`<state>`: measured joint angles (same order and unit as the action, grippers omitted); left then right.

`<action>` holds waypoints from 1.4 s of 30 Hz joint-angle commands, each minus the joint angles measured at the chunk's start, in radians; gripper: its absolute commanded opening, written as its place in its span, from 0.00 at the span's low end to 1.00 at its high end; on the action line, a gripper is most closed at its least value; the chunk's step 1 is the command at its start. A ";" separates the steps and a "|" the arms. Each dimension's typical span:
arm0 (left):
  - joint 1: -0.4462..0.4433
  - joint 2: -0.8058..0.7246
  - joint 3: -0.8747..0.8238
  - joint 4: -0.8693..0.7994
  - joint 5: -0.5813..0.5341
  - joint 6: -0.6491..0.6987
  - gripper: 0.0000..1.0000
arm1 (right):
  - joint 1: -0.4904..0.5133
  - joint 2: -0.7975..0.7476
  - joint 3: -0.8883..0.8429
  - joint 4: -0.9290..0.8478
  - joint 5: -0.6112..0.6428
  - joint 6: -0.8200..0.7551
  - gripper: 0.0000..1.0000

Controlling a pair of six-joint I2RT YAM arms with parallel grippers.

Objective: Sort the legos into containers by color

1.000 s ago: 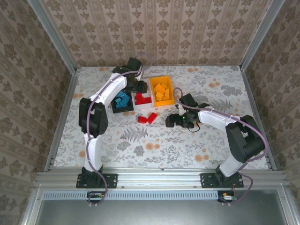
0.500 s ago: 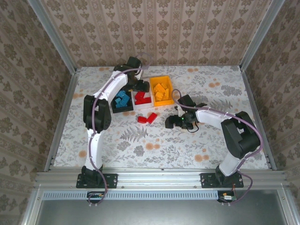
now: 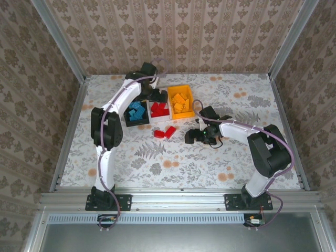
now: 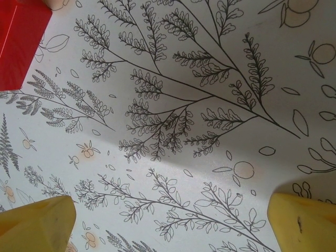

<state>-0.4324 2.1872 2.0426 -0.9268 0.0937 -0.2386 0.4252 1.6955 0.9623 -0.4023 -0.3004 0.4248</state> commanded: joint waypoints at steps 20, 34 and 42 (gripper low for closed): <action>-0.016 -0.343 -0.249 0.118 0.014 -0.019 1.00 | 0.009 -0.047 -0.027 0.017 -0.020 0.029 1.00; 0.044 -0.689 -0.550 0.125 0.000 0.001 1.00 | 0.019 -0.081 -0.043 0.020 -0.024 0.043 1.00; 0.175 -0.810 -0.610 0.065 0.137 0.040 1.00 | 0.023 -0.084 -0.022 0.011 -0.022 0.052 1.00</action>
<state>-0.2867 1.4040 1.4403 -0.8219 0.1577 -0.2337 0.4408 1.6379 0.9337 -0.3904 -0.3084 0.4576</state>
